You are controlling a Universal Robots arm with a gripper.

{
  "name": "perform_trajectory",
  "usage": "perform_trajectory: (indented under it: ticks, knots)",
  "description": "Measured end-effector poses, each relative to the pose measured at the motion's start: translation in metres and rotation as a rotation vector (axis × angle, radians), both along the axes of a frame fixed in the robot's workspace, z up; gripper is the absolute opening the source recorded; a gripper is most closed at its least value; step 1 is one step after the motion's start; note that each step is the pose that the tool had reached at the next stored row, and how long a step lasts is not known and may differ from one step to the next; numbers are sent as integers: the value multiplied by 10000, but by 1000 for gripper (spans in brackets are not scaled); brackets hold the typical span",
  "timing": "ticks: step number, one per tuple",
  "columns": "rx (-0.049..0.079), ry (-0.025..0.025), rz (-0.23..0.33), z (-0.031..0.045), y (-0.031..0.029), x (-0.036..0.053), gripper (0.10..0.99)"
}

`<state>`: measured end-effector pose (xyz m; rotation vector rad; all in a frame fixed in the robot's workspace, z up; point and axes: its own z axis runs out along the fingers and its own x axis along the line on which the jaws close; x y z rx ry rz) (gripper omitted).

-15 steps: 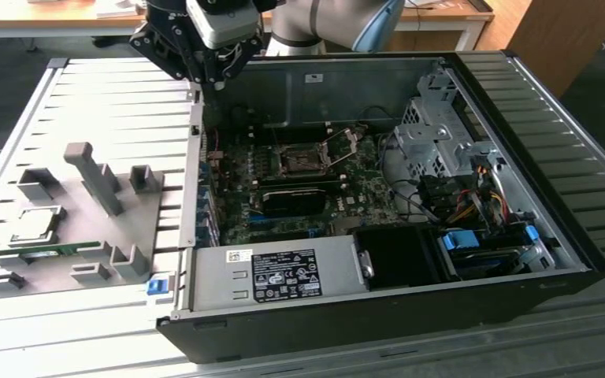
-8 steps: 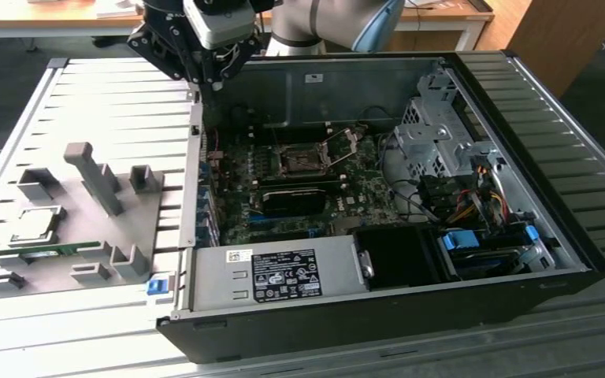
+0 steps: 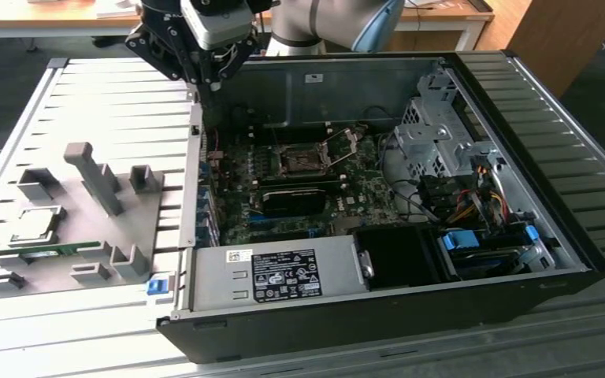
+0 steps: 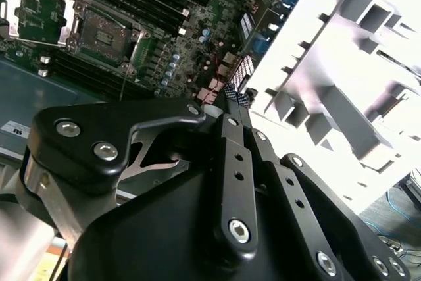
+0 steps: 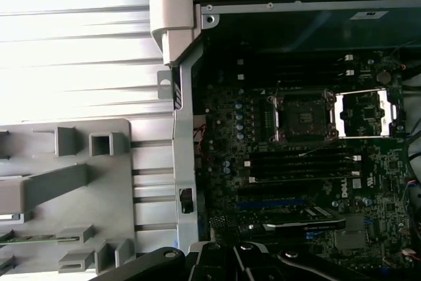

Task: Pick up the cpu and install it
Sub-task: 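Reach for the cpu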

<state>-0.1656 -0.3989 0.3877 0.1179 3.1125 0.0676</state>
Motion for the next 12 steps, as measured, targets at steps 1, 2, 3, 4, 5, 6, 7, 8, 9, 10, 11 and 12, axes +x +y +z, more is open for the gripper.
perform_trajectory:
  ticks: [1, 2, 3, 4, 5, 6, 7, 8, 9, 10, 11, 12]
  knots:
    - [0, 0, -1, -1, 0, -3, 106]
    - [0, 0, -1, -1, 0, -6, 106]
    - [0, -1, -1, -2, 0, -9, 106]
    - [0, 0, -1, -2, 0, -12, 106]
    - [0, 0, 0, -3, 0, -15, 106]
    - [0, 0, -1, -3, 0, -18, 106]
    - [0, 0, -1, -4, 0, -21, 106]
    - [1, -1, -1, -5, 0, -24, 106]
    - [0, 0, -1, -6, 0, -28, 106]
    - [0, 0, -1, -6, 0, -30, 106]
    - [0, 0, 0, -7, 0, -33, 106]
    - [0, 0, -1, -7, 0, -36, 106]
